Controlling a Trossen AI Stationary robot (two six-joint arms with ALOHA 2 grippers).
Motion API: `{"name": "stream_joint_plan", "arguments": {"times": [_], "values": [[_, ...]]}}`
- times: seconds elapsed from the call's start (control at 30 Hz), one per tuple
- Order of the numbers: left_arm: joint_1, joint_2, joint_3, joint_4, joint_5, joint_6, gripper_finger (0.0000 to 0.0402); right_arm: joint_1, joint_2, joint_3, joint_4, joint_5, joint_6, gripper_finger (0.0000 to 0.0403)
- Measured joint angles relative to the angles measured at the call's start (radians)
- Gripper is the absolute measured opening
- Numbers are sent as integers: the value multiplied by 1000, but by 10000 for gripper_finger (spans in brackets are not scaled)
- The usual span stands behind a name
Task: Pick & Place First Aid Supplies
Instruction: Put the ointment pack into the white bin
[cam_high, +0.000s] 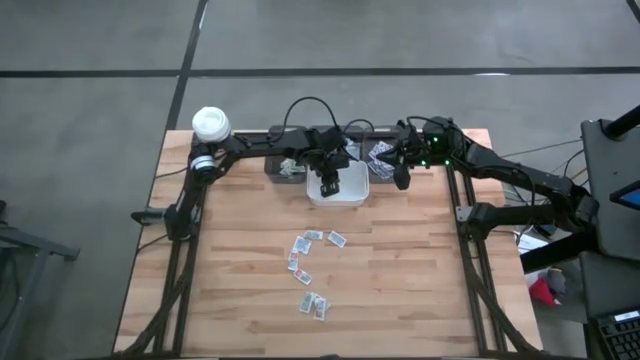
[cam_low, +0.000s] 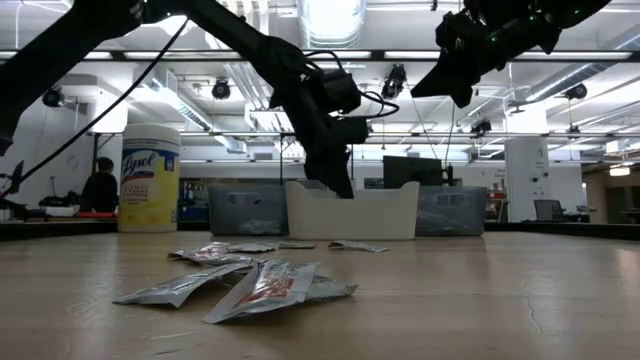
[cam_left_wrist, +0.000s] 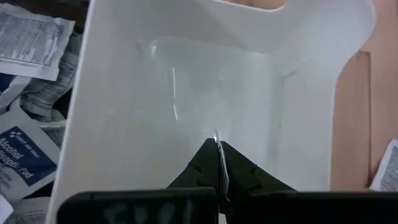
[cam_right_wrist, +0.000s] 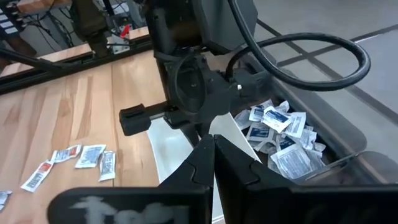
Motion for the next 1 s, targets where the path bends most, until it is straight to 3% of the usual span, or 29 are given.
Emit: {"name": "stream_joint_plan", "arguments": {"times": [0.43,0.63,0.8,1.0], "values": [[2,0,-30,20,-15,-47,5,0,0,0,6,0,-18,8],[3,0,-31,31,-13,-53,75,0,0,0,6,-1,-43,8],[4,-4,-27,22,-79,-48,140,0,1,0,6,-1,-42,9],[6,-55,21,-37,-150,-18,167,0,1,0,8,-2,-41,9]]}}
